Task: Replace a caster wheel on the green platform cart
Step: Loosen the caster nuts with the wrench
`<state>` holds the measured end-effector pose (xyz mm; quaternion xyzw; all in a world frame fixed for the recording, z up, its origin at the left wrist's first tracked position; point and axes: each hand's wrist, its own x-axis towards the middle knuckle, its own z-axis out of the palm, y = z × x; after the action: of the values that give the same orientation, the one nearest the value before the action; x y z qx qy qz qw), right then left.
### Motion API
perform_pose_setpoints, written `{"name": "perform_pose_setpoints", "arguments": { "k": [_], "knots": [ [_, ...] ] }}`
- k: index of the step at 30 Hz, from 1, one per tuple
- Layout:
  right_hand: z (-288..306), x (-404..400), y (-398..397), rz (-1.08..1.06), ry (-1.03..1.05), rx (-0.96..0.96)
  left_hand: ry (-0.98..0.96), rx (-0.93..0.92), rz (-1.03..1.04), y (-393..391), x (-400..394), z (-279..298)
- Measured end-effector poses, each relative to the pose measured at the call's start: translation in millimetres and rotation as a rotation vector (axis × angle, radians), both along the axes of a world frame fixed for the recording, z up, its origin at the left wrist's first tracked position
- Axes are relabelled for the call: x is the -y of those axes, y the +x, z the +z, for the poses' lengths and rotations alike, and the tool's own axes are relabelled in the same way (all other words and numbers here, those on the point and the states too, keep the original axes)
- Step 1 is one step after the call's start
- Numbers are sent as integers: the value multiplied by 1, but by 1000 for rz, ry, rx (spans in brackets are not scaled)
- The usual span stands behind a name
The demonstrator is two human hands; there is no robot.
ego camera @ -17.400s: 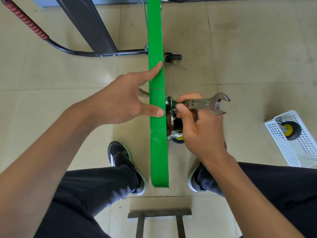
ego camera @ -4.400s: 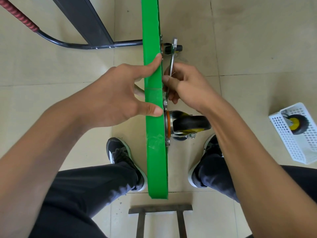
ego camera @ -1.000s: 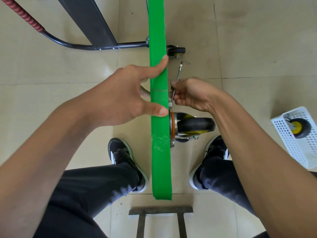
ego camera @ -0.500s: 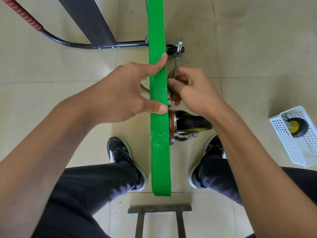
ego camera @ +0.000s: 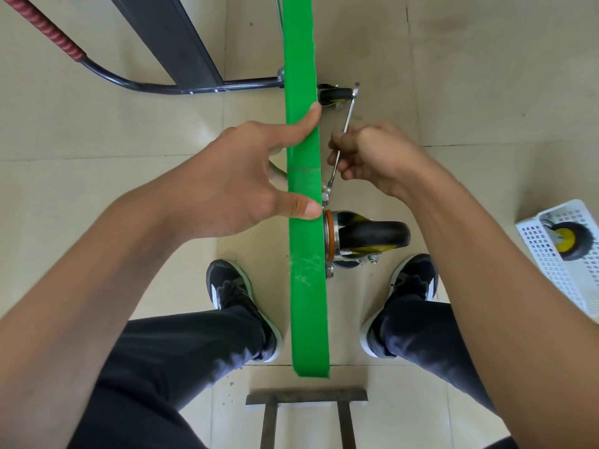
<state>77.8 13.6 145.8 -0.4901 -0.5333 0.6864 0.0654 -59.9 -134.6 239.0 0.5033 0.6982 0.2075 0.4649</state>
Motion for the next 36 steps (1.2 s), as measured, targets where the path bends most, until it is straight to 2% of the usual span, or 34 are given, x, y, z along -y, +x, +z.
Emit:
{"name": "perform_pose_setpoints", "arguments": {
  "k": [9,19,23,32,36],
  "knots": [
    [-14,-12,2,27,-335,-44,-5,23,9,-1,0,-1],
    [-26,0,-1,32,-431,-65,5,21,2,-1,-1,-2],
    [-20,6,-2,41,-271,-53,2,17,8,-1,-1,-2],
    [18,40,17,114,360,-59,6,25,0,-1,-2,-1],
    [21,52,26,59,413,-112,11,30,-8,-1,-1,-2]
  ]
}}
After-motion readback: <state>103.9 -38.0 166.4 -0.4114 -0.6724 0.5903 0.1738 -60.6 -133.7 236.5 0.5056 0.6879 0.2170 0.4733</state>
